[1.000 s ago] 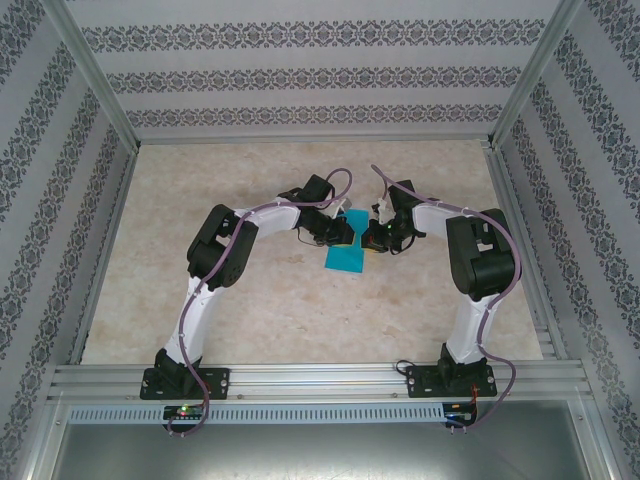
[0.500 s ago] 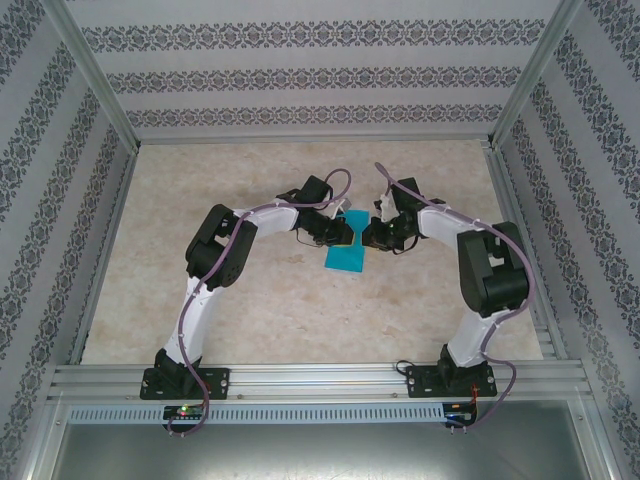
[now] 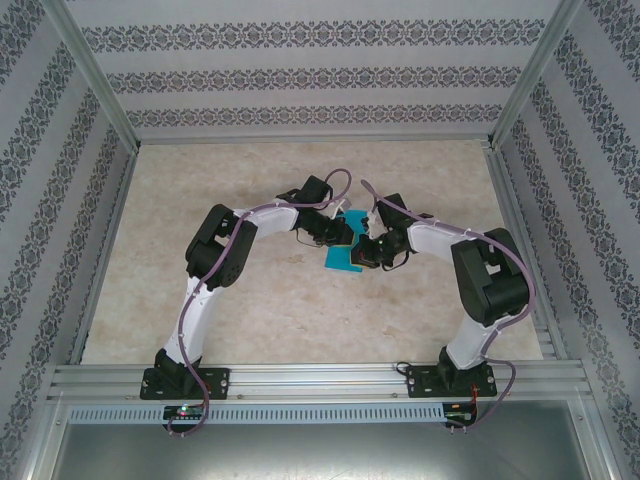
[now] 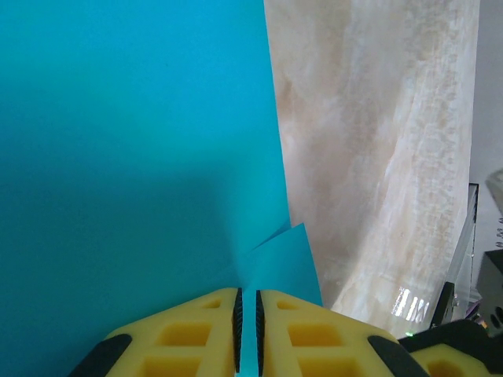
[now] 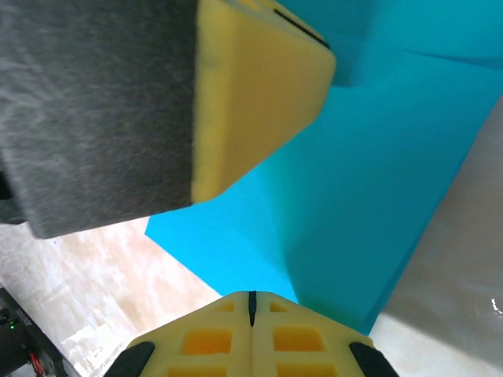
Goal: Fold a paper plane with a square sheet of paper (pick it up from the middle)
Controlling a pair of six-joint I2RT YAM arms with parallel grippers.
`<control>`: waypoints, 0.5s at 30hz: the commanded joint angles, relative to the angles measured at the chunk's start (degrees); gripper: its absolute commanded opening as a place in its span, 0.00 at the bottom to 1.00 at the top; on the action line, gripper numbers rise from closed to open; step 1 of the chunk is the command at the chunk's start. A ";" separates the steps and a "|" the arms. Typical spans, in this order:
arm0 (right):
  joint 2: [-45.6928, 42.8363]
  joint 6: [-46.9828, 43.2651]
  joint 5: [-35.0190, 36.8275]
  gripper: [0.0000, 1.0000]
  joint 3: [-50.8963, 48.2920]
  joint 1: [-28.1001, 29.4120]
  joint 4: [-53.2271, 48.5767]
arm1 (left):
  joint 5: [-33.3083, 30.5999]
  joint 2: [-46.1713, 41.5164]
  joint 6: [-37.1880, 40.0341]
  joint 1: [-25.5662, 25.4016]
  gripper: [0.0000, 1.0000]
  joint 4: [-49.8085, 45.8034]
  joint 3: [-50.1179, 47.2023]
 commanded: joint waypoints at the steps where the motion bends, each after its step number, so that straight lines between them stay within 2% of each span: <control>1: 1.52 -0.01 0.38 0.01 -0.53 -0.36 0.96 | -5.35 2.80 2.24 0.93 0.18 -6.36 -1.94; 15: 1.95 0.64 -1.42 0.00 -6.75 -1.24 5.29 | -4.91 2.85 2.35 1.04 0.18 -7.67 -0.03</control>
